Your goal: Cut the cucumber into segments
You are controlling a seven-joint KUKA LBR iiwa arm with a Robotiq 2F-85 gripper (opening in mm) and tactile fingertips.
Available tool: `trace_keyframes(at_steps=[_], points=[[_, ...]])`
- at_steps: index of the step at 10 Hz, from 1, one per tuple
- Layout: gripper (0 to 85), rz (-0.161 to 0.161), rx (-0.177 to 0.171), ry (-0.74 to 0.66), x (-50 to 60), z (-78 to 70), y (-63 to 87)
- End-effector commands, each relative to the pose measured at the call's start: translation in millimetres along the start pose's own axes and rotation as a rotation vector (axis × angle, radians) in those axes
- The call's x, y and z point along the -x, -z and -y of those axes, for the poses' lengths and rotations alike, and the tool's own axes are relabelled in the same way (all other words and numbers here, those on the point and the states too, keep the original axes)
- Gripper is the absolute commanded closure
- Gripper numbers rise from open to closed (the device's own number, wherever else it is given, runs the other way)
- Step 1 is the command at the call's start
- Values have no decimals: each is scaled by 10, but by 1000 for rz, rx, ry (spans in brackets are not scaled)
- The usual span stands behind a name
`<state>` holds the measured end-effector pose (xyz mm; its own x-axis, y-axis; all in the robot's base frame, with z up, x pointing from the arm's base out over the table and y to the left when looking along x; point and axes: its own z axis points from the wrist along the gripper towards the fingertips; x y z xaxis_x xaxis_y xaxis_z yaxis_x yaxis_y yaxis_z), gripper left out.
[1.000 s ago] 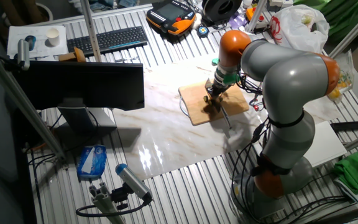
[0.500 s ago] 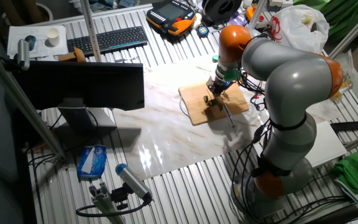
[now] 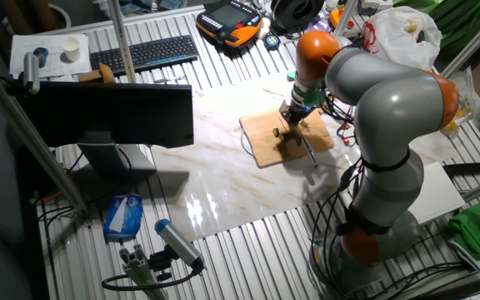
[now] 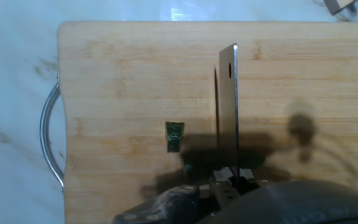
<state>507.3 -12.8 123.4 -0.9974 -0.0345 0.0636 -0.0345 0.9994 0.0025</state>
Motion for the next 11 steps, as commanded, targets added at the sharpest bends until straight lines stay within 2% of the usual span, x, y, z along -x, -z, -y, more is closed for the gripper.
trace_keyframes(at_steps=[1, 4, 7, 11], points=[[843, 0, 6, 0, 6, 0, -19], [843, 8, 12, 2, 13, -8, -64], [843, 23, 13, -3, -21, -53, -174], [843, 29, 16, -4, -24, -55, -217]])
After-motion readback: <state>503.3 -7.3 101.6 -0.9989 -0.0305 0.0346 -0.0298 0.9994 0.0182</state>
